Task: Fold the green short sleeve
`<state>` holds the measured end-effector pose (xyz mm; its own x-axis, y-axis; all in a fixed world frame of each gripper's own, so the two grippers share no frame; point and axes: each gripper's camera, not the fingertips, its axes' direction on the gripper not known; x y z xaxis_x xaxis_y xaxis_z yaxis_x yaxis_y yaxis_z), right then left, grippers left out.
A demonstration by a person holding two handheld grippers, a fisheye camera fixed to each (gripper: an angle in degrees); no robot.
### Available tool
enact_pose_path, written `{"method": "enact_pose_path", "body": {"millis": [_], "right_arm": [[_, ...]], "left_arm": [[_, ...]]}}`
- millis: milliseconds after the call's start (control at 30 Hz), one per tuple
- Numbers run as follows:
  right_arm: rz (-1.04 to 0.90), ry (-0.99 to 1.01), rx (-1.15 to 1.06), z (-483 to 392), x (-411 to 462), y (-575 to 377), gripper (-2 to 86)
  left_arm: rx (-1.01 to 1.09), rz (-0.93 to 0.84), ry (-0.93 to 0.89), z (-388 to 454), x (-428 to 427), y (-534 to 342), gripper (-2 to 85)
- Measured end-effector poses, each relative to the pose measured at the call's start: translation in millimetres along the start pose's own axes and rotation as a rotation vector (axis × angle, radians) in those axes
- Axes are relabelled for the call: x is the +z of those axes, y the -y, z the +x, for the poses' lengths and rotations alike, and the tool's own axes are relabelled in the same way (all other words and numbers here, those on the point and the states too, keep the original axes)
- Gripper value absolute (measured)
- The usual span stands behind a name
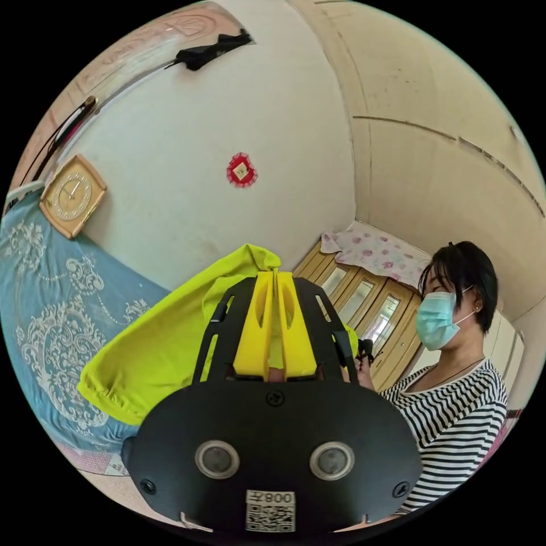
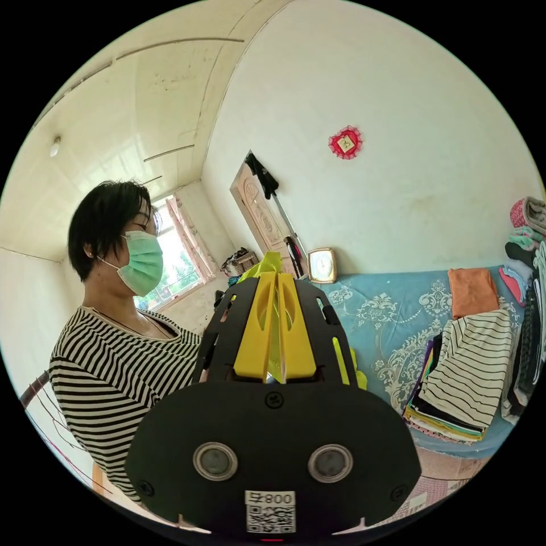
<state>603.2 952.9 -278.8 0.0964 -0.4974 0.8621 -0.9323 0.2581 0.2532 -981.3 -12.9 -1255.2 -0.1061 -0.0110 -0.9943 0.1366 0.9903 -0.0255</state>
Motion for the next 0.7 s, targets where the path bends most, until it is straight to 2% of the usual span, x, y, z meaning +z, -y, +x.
{"method": "enact_pose_path", "body": {"millis": [167,367,533,700], "right_arm": [[0.064,0.042,-0.085,-22,-28,9,0.1],[0.103,0.036,-0.140,-31,-56,12,0.1],[0.108,0.019,-0.149,-8,-65,16,0.1],[0.081,-0.007,-0.133,47,-51,33,0.1]], "left_arm": [[0.183,0.074,0.002,123,-8,4,0.8],[0.346,0.109,0.048,218,7,3,0.9],[0.394,0.103,0.088,245,35,13,0.9],[0.386,0.062,0.155,224,83,38,0.9]]}}
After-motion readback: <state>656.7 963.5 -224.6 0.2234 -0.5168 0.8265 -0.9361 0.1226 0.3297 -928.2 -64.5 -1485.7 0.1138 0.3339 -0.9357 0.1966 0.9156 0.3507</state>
